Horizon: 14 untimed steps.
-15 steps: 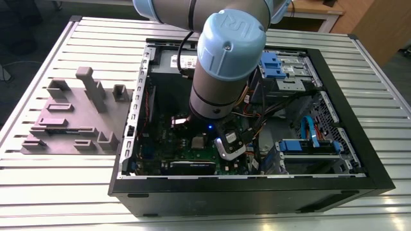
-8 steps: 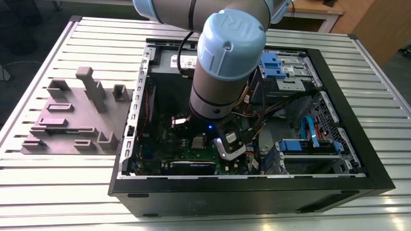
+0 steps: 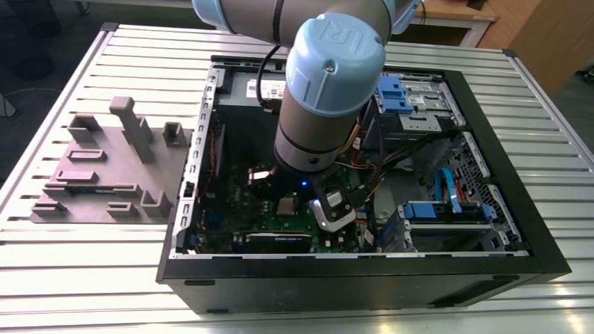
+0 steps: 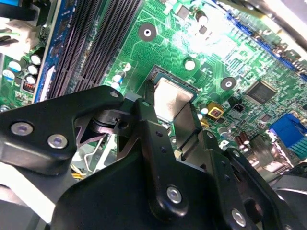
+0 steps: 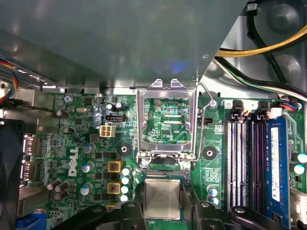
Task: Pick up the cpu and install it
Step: 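Place the cpu into insertion slot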
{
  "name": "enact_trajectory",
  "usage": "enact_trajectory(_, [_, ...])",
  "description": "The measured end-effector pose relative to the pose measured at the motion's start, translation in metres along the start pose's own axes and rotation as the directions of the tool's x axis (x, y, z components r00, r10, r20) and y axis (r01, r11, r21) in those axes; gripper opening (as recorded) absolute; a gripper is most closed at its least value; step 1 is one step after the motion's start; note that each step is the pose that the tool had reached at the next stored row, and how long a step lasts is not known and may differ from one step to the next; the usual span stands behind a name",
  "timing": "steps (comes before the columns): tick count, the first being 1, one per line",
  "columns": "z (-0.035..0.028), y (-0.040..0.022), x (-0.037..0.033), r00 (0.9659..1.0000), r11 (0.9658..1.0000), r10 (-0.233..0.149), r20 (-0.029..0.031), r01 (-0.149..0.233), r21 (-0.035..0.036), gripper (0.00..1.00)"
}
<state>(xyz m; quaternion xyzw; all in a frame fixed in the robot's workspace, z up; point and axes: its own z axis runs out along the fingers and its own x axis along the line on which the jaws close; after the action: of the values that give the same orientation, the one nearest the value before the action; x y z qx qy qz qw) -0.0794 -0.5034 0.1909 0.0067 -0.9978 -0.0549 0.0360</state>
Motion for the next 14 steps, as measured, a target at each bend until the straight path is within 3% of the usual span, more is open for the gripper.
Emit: enact_trajectory(14, [0.0002,0.0,-0.0004,1.0,1.0,0.0,0.0,0.0,-0.0009,0.41])
